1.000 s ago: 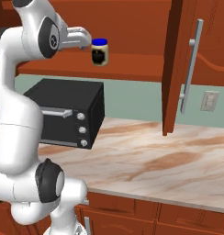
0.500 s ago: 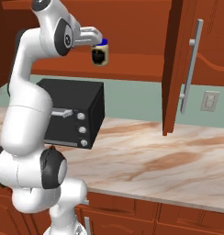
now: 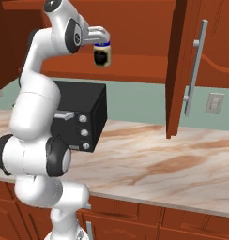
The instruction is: Move the mayonnaise and shaker from the cabinet to the dining counter.
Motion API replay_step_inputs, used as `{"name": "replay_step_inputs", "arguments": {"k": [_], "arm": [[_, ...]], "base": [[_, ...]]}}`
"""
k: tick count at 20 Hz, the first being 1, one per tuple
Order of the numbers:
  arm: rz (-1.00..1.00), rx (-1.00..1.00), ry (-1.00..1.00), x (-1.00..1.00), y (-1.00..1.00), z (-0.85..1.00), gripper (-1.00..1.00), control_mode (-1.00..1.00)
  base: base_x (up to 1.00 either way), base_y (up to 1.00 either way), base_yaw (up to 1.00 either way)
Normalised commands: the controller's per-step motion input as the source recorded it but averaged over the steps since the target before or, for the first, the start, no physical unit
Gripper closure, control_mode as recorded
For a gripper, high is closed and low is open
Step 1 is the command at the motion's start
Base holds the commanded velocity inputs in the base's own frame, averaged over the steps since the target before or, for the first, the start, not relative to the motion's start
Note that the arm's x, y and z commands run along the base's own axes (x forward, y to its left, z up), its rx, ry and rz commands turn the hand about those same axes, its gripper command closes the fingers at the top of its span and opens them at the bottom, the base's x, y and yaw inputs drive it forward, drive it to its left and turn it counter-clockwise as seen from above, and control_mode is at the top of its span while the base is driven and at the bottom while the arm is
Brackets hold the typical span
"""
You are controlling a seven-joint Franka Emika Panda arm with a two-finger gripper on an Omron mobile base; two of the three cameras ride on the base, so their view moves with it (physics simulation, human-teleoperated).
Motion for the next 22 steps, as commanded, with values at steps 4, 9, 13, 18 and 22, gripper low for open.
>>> {"name": "replay_step_inputs", "arguments": {"k": [4,9,13,18,22], "arm": [[-0.02,0.0,0.0,0.58,0.0,-0.06,-1.0,-1.0],[-0.02,0.0,0.0,0.55,-0.08,-0.09,-1.0,-1.0],[-0.02,0.0,0.0,0.43,-0.09,-0.09,-1.0,-1.0],[-0.02,0.0,0.0,0.25,-0.11,-0.05,-1.0,-1.0],[-0.01,0.0,0.0,0.13,-0.16,-0.12,-1.0,-1.0]], "base": [[0.0,0.0,0.0],[0.0,0.0,0.0],[0.0,0.0,0.0],[0.0,0.0,0.0],[0.0,0.0,0.0]]}}
